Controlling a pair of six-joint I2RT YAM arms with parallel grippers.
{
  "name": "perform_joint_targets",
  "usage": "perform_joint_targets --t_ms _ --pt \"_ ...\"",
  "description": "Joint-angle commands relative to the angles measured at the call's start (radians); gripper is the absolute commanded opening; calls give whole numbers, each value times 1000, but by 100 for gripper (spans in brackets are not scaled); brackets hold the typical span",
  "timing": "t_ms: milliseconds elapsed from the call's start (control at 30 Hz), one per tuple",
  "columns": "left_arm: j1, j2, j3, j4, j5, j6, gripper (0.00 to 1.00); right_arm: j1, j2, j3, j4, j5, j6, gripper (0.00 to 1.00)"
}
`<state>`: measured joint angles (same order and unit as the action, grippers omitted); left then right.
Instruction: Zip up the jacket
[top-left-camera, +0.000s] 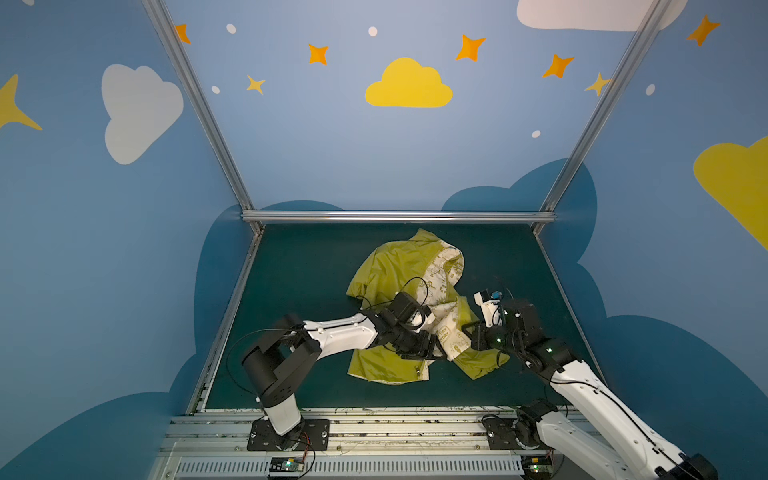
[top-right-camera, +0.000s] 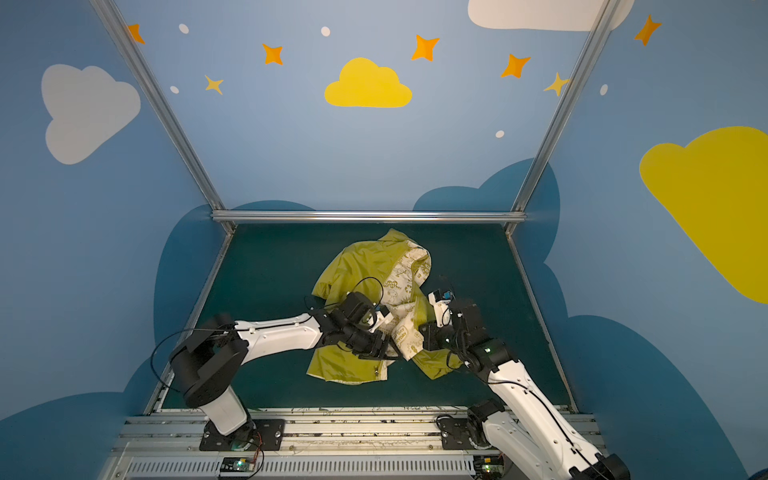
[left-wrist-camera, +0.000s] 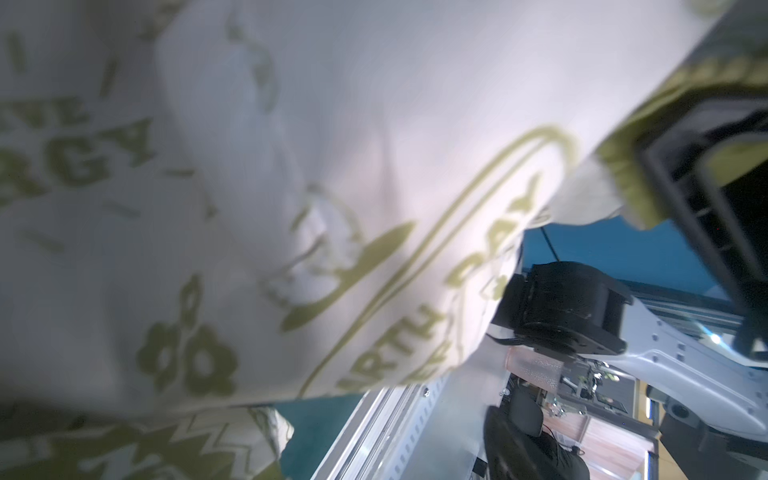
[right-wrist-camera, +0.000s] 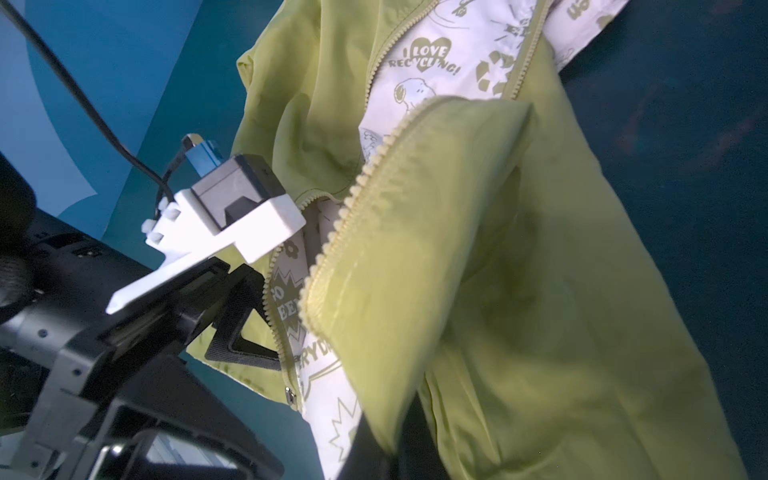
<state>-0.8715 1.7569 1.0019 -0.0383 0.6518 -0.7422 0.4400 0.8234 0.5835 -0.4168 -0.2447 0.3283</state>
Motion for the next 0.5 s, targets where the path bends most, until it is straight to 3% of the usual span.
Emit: perform_joint_targets --t_ms 0,200,267,300,433,467 --pt "-4 84 27 144 102 -55 79 -5 -20 -1 -41 43 -16 0" --pt "10 133 101 171 138 -69 79 -9 -38 -1 -82 109 -2 0" --pt "39 113 75 215 150 -96 74 -14 -37 2 -90 125 0 0" --pt "55 101 53 241 153 -109 69 -15 -34 3 -90 128 2 0" --pt "158 2 -59 232 111 -102 26 -23 -16 1 -51 113 10 0" --pt "182 -27 -81 206 96 -86 19 -23 -9 2 -39 103 10 0"
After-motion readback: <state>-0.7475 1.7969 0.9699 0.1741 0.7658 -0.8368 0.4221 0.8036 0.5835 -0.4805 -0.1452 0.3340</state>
